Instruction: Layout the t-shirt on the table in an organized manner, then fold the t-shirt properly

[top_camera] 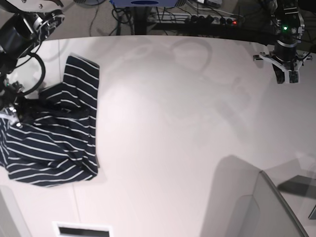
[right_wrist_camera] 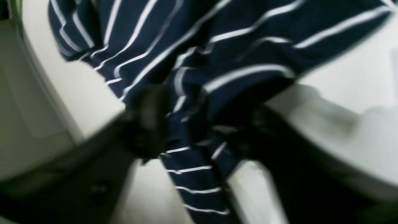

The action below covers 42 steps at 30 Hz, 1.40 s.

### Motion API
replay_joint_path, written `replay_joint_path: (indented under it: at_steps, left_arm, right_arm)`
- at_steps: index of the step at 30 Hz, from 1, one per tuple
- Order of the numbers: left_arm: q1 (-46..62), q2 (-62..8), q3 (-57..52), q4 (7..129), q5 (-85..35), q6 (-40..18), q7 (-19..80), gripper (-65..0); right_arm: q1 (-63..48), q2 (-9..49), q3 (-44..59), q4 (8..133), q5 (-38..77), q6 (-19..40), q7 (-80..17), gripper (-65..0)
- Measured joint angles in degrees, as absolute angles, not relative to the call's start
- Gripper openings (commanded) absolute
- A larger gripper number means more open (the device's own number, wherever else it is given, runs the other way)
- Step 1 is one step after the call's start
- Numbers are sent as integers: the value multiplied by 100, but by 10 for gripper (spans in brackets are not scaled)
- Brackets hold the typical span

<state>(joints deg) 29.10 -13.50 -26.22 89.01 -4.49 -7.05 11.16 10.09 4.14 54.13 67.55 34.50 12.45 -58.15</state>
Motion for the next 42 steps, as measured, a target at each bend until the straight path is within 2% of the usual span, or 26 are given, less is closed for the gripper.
replay_joint_path:
  at_steps: [2, 7, 12, 17, 20, 26, 28, 38, 42]
  left_arm:
    - [2908, -1347, -2622, 8901, -451, -705, 1114, -650]
    - [2908, -1354, -2622, 8818, -451, -709, 1107, -650]
    - [2921, -1339, -2622, 8724, -449, -709, 1131, -650]
    - [2919, -1350, -2622, 8724, -449, -711, 1114, -650]
    - [2919, -1363, -2630, 8724, -449, -707, 1114, -650]
    - [2923, -1358, -2639, 8724, -449, -711, 1114, -650]
    - [2928, -1356, -2657, 8724, -447, -709, 1114, -650]
    - [2969, -1365, -2644, 8670, -449, -707, 1114, -650]
    - [2958, -1356, -2305, 8670, -429, -622, 1111, -650]
  right_arm:
    - [867, 274, 5411, 6984, 3830, 1243, -5800, -189]
    - [180, -303, 5363, 7843, 4657, 1181, -5848, -191]
    - [148, -760, 5336, 7907, 4766, 1197, -6130, -191]
    - [180, -711, 5343, 7771, 4777, 1199, -6117, -191]
    - [342, -646, 5349, 7308, 4768, 1199, -5725, -191]
    - [622, -16, 5354, 6375, 4759, 1177, -5166, -194]
    - [681, 56, 5352, 6263, 4770, 1192, -5061, -236]
    - [952, 397, 5345, 5975, 4759, 1177, -5054, -641]
    - [991, 440, 5347, 6224, 4740, 1177, -5701, -642]
